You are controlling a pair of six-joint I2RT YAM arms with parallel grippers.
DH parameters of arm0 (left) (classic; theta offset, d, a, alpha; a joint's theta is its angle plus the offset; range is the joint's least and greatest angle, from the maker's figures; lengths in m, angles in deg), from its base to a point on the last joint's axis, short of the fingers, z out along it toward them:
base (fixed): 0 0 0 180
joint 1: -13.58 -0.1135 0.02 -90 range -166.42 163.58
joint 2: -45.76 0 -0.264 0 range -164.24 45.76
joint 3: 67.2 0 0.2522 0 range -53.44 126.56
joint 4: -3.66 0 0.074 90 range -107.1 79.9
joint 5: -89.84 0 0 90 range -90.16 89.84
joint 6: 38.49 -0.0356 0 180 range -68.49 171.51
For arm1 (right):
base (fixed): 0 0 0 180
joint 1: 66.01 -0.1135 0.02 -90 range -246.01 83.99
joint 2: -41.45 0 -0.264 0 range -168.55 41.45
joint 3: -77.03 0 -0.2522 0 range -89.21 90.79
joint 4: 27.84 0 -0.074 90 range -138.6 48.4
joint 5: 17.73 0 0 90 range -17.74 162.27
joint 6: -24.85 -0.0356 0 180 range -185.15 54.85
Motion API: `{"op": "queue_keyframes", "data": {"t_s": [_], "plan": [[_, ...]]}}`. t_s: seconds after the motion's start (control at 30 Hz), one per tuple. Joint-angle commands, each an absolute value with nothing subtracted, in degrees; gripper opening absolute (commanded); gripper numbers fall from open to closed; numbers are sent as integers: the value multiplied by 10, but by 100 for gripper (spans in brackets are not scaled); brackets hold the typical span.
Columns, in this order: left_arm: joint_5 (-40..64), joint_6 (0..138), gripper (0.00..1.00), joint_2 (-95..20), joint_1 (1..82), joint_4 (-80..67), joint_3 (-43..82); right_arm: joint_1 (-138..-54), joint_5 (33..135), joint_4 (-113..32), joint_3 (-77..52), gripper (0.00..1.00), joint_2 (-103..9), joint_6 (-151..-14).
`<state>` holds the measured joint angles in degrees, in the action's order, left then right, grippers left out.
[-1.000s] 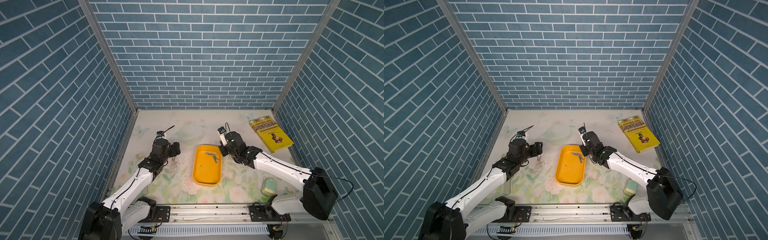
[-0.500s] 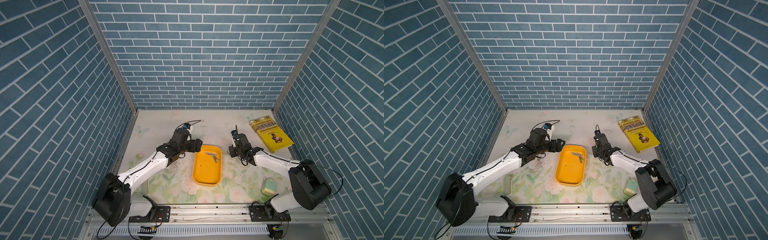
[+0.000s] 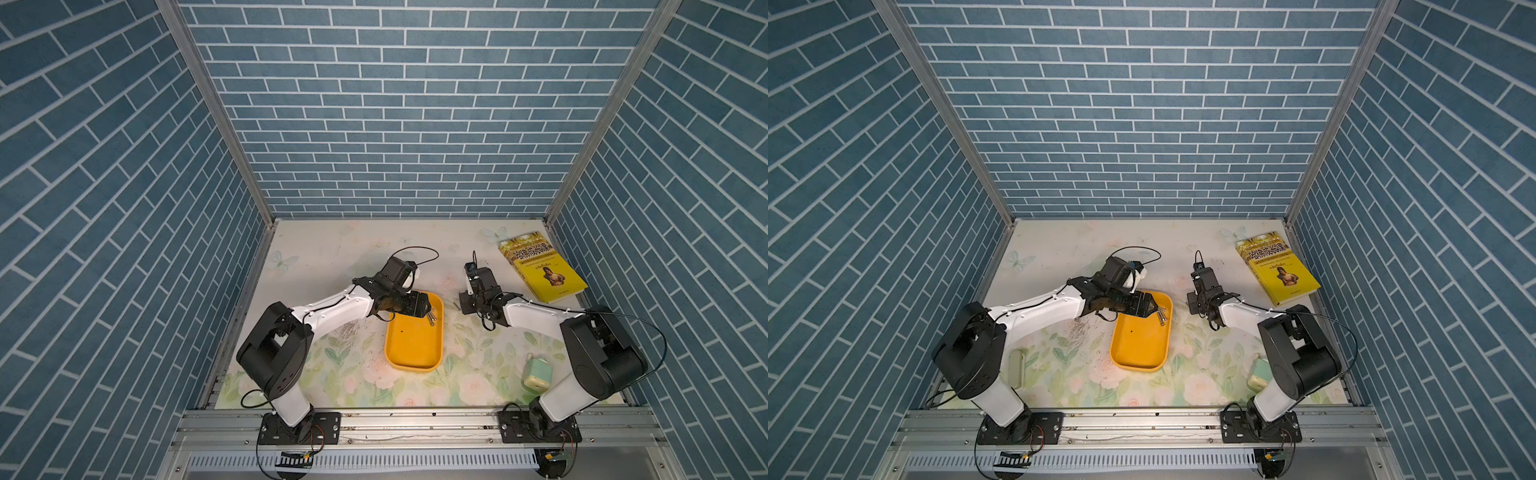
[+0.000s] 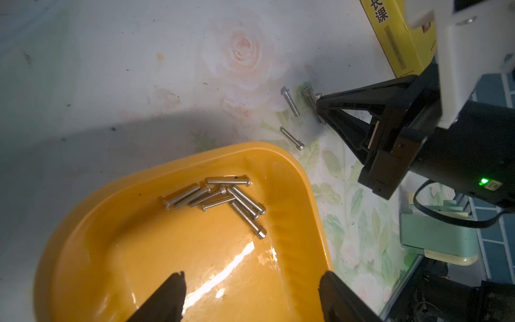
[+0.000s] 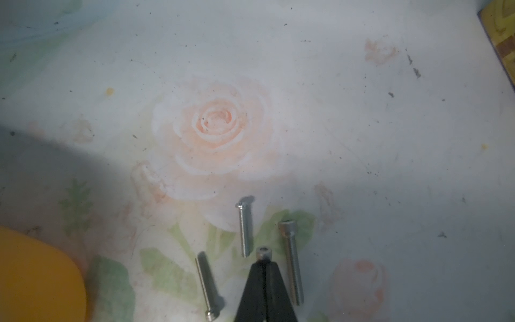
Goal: Take out the screws from the storage box
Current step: Place the screw at the center of the board, then pick up the screw from the storage box.
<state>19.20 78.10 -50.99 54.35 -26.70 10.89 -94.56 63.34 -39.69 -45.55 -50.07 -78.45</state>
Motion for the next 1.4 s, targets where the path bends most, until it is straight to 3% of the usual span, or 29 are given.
{"op": "queue_keyframes", "data": {"t_s": [0.0,0.27,0.6,1.07,1.37], "plan": [[182,815,80,-534,545,-323,128,-939,643,-380,-469,0,-499,-799],[129,845,74,-593,565,-421,199,-935,645,-368,-480,0,-507,-798],[98,850,72,-629,574,-437,222,-933,662,-366,-481,2,-507,-793],[88,856,70,-693,584,-453,289,-933,692,-346,-493,28,-499,-782],[82,863,67,-725,594,-467,319,-933,693,-334,-502,31,-485,-781]]}}
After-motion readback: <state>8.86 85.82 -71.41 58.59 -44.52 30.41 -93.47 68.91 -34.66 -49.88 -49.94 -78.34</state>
